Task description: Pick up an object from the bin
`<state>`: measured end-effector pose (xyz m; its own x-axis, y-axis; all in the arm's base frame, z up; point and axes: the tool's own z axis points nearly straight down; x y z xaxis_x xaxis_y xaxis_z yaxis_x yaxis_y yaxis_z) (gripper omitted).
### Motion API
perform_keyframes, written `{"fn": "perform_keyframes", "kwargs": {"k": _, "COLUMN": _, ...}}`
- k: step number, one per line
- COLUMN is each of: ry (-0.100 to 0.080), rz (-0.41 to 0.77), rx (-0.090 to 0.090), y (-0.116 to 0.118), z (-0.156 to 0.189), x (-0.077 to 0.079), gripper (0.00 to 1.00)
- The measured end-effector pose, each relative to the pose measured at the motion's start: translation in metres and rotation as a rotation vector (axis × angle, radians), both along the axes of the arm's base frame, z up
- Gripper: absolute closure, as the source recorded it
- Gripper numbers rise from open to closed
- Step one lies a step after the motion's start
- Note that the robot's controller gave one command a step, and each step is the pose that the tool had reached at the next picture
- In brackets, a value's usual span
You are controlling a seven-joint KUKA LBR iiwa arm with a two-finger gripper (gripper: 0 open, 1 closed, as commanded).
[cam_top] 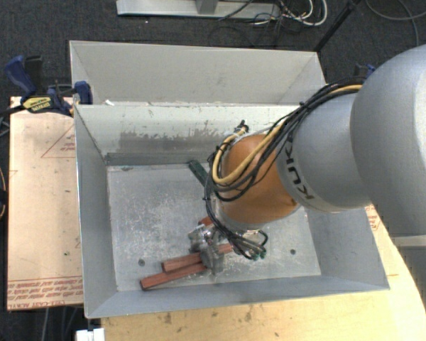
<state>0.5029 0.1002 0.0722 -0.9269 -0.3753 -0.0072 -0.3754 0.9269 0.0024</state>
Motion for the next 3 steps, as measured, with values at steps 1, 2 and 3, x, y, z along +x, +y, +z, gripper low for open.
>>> {"fn": "perform_keyframes", "kwargs": {"k": 1, "ry": 0.000, "rz": 0.000, "rx": 0.000, "y": 0.000, "z": 0.000, "x": 0.000, "gripper": 1.00}}
{"fn": "perform_keyframes", "kwargs": {"k": 2, "ry": 0.011, "rz": 0.016, "rx": -0.004, "y": -0.009, "z": 0.047, "x": 0.003, "gripper": 1.00}}
{"fn": "perform_keyframes", "kwargs": {"k": 3, "ry": 0.003, "rz": 0.018, "rx": -0.004, "y": 0.003, "z": 0.138, "x": 0.005, "gripper": 1.00}}
